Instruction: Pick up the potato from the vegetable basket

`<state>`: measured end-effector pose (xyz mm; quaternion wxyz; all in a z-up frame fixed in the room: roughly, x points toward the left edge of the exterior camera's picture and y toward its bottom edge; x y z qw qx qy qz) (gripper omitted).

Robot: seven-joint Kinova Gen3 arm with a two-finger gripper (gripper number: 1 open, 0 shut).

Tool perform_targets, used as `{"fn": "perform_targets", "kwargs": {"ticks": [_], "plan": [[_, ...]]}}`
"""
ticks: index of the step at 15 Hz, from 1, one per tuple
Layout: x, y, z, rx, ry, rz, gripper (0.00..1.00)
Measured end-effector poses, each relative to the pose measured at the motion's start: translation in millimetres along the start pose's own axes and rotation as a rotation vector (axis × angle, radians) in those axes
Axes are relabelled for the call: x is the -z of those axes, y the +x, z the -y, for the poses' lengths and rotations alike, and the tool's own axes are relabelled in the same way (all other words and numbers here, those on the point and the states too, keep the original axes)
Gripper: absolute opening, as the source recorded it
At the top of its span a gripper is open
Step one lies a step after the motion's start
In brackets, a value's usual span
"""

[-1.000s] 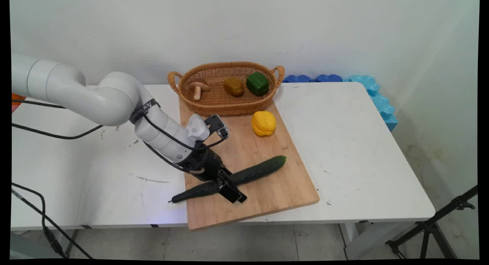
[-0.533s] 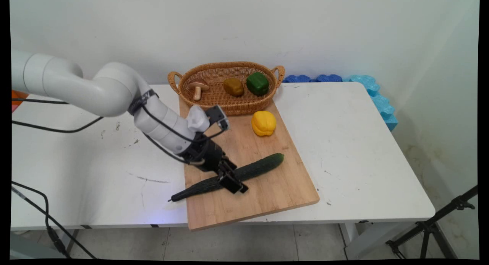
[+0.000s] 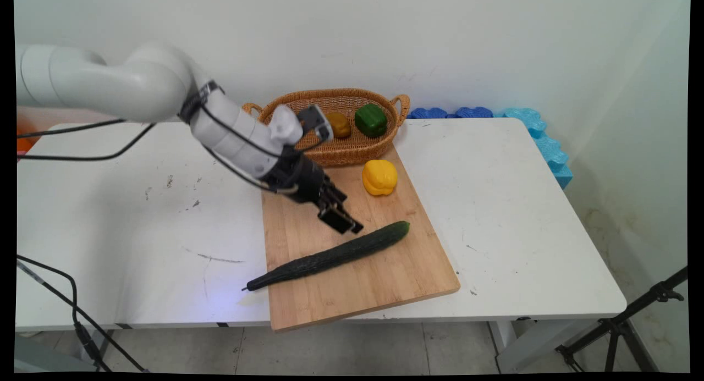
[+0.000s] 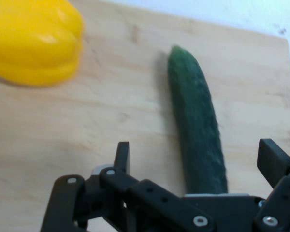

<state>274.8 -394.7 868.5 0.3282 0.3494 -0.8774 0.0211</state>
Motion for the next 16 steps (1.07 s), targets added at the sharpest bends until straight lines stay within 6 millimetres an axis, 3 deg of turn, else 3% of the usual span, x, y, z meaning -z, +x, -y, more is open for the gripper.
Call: {"fn": "perform_targets", "kwargs": {"ticks": [8,16], "plan": [[31.3,55.1,48.7,-0.082,0.115,-0.044,1.0],[41.0,97.8,105.1,-0.162,0.221,-0.046,1.0]]}}
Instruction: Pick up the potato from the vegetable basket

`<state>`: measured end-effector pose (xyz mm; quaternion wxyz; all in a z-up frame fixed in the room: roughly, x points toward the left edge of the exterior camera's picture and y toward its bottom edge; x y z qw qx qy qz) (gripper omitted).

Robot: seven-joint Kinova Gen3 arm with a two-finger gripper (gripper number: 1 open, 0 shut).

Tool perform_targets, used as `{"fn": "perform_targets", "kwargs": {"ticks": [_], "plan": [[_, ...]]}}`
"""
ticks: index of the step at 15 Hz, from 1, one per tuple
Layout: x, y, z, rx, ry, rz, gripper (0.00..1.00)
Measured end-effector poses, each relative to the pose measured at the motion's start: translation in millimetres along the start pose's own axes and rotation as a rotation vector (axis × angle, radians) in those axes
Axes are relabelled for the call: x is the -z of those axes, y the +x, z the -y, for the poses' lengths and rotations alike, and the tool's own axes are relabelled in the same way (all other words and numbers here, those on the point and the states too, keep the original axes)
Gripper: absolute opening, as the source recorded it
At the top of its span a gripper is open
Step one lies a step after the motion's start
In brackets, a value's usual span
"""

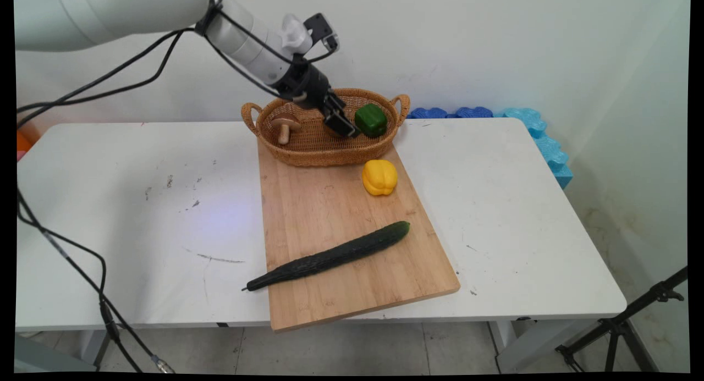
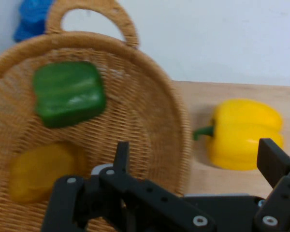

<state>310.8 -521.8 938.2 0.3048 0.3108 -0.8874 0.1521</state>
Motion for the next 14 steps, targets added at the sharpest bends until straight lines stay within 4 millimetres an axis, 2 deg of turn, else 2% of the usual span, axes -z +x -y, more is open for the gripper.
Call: {"fn": "perform_targets", "kwargs": {"ticks": [6,14], "plan": [[-13.3,11.7,47.5,-0.1,0.055,0.039,1.0],[-37.7,8.3,93.5,-0.229,0.075,0.112,1.0]]}}
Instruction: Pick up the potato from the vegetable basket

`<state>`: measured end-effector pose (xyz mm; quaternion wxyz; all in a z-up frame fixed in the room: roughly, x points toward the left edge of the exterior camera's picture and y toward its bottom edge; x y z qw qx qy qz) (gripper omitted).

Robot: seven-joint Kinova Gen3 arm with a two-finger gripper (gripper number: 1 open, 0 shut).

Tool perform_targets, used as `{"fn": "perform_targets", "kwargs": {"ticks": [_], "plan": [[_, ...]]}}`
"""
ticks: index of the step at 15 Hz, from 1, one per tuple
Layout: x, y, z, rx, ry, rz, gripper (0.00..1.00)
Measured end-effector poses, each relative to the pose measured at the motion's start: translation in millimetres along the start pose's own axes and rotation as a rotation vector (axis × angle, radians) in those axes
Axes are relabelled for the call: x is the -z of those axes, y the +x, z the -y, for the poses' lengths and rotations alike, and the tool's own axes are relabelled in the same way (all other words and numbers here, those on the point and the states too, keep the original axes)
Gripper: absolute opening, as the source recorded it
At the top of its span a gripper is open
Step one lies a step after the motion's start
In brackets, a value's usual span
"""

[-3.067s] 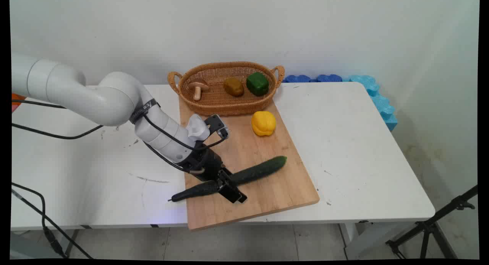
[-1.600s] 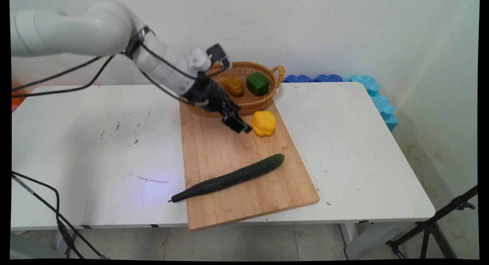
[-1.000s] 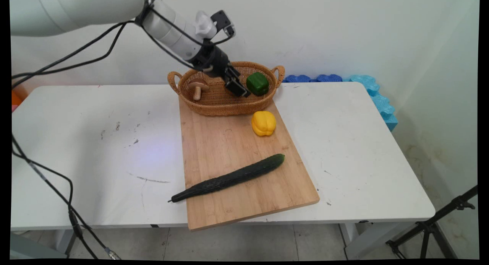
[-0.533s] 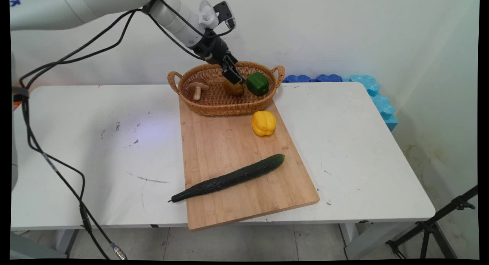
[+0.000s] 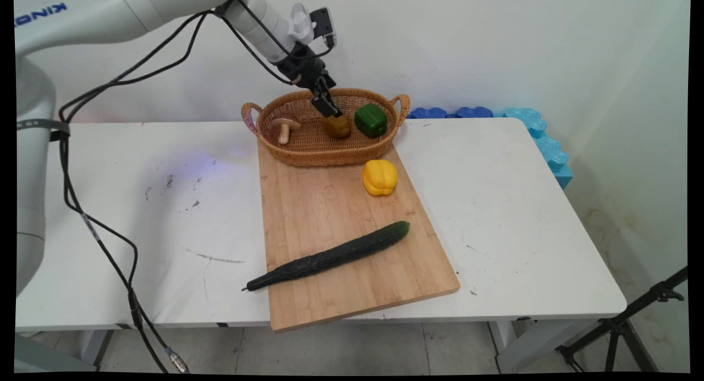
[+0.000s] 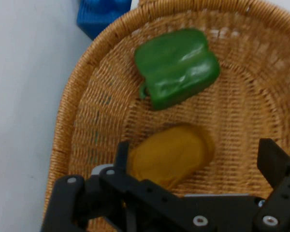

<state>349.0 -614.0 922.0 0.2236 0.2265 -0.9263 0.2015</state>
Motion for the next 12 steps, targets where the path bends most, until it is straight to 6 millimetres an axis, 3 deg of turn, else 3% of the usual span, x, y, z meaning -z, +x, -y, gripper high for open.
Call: {"fn": "perform_targets", "kwargs": {"ticks": [12], "plan": [[-61.5,-12.2,21.0,-0.191,-0.058,0.081,1.0]]}}
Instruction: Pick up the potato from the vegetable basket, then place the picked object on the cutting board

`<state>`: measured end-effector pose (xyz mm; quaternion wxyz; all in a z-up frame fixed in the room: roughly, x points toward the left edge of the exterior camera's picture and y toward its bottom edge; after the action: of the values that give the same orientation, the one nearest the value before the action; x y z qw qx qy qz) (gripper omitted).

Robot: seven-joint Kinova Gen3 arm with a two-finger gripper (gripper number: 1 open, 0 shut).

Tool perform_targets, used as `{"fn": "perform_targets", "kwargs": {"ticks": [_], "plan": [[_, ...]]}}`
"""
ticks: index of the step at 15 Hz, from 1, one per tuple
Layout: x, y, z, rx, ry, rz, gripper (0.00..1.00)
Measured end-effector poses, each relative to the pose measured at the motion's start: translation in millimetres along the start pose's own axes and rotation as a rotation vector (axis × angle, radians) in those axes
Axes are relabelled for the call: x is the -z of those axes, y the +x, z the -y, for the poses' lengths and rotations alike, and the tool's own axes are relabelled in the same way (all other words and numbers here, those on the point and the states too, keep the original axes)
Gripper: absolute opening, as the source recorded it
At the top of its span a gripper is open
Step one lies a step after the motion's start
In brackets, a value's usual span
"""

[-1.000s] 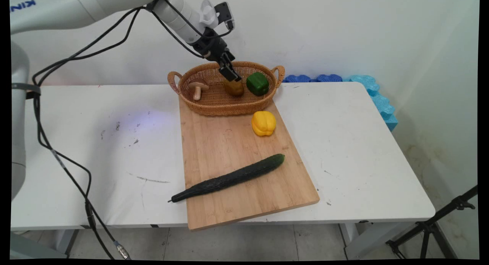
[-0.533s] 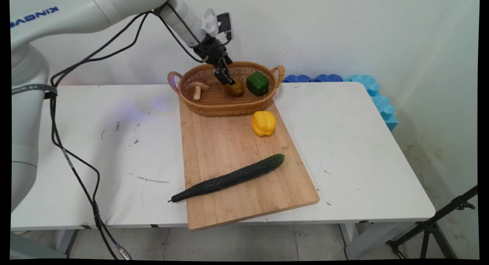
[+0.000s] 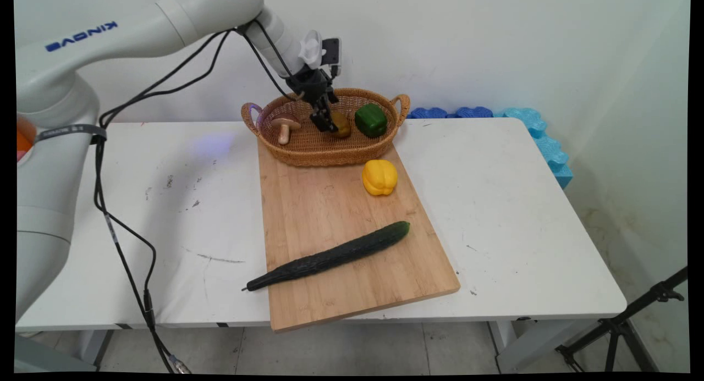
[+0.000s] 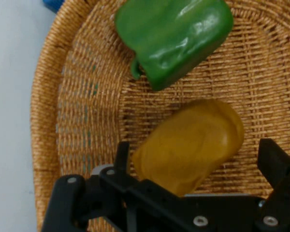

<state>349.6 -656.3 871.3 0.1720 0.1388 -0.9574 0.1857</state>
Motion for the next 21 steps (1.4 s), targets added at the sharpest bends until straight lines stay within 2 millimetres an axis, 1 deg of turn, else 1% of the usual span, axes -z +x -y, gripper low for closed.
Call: {"fn": "perform_targets", "kwargs": {"ticks": [3,9,10,14,16,20,21], "plan": [[-14.2,0.9,2.9,-0.036,-0.013,0.012,1.0],[-30.8,2.0,4.4,-0.074,-0.029,0.026,1.0],[-32.7,2.3,4.3,-0.078,-0.031,0.027,0.0],[-36.0,3.2,2.6,-0.091,-0.036,0.03,0.0],[-34.3,3.9,1.6,-0.095,-0.035,0.03,0.0],[-25.1,5.9,-1.5,-0.097,-0.026,0.028,0.0],[-20.1,6.5,-3.0,-0.094,-0.02,0.025,0.0]]}}
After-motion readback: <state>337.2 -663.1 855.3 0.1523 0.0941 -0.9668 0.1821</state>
